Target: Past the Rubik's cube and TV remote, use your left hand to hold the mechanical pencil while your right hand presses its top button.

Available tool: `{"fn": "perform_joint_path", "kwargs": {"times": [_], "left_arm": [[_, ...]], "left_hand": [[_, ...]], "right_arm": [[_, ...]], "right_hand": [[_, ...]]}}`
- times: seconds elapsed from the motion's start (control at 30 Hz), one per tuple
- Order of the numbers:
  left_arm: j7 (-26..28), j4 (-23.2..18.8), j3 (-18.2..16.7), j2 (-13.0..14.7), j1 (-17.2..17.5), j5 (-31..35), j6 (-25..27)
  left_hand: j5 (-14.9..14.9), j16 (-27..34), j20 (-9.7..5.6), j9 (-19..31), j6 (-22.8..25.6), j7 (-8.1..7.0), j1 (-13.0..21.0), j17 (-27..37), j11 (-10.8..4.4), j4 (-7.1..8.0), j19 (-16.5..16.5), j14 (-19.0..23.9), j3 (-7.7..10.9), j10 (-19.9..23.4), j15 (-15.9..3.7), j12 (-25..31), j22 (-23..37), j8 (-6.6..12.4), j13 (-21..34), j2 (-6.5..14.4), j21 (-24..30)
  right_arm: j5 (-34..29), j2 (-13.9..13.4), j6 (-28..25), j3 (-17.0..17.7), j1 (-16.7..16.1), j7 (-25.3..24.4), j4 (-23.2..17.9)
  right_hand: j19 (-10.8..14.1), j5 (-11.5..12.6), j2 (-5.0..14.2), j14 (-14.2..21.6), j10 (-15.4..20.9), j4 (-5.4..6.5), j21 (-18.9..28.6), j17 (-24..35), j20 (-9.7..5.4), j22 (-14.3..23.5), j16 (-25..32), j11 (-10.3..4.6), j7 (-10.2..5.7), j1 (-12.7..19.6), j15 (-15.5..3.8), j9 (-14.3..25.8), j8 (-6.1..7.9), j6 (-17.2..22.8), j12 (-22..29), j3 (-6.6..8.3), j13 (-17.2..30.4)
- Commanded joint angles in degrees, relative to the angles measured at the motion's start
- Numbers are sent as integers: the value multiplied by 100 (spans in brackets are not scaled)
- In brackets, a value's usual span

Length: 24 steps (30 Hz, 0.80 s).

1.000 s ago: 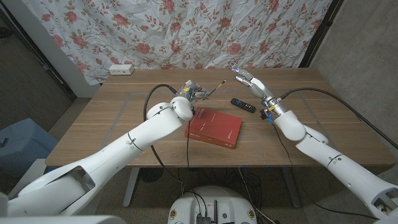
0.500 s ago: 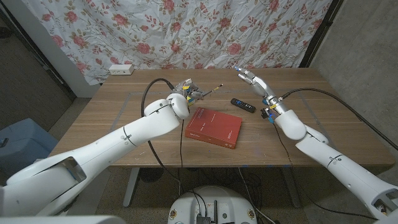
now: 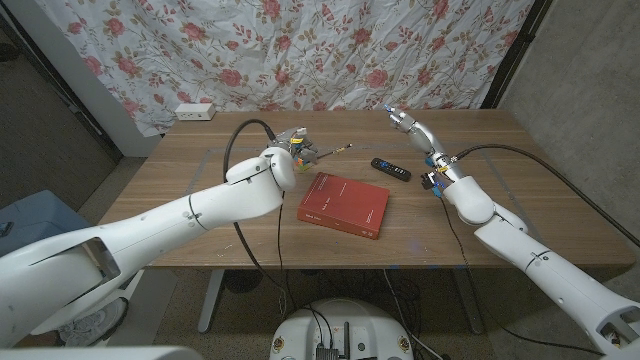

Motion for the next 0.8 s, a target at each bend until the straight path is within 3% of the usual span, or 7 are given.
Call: {"fn": "perform_joint_path", "kwargs": {"times": [0.03,0.43,0.57,0.8], "left_arm": [[-576,-245,674,446,-563,365,350],[-1041,-354,1454,662,-1137,791,571],[-1295,-353,1991,700,-1538,1030,755],[-1348,-330,2140,705,-1586,1119,770]], "left_hand": [[22,-18,-148,24,17,-39,10,5,-69,-10,-93,-34,-16,71,-881,25,31,28,26,45,-34],[22,-29,-161,27,16,-87,6,2,-69,-8,-153,-74,-27,54,-889,21,26,30,27,38,-51],[22,-29,-152,32,15,-92,2,3,-69,-5,-173,-79,-29,56,-888,22,25,34,28,40,-56],[21,-25,-147,38,14,-96,-10,5,-70,1,-187,-83,-38,64,-876,27,23,38,30,39,-57]], "right_arm": [[567,-22,-220,113,-130,186,-98],[1169,64,-366,201,-298,310,-122],[1342,47,-514,225,-348,359,-174],[1703,62,-670,279,-421,449,-161]], "right_hand": [[22,15,92,19,61,-17,21,8,-51,9,39,18,-21,19,-39,-4,-5,-60,36,-14,4],[8,13,108,-16,17,0,5,-1,-46,8,21,42,-2,1,-32,-5,24,-31,-6,-21,-1],[14,13,113,-10,29,3,5,-5,-50,7,22,36,11,-1,-57,-5,36,-5,-8,-22,-2],[23,12,116,-21,24,15,3,-10,-78,7,15,45,101,-15,-74,-6,22,-49,-23,-30,-3]]}}
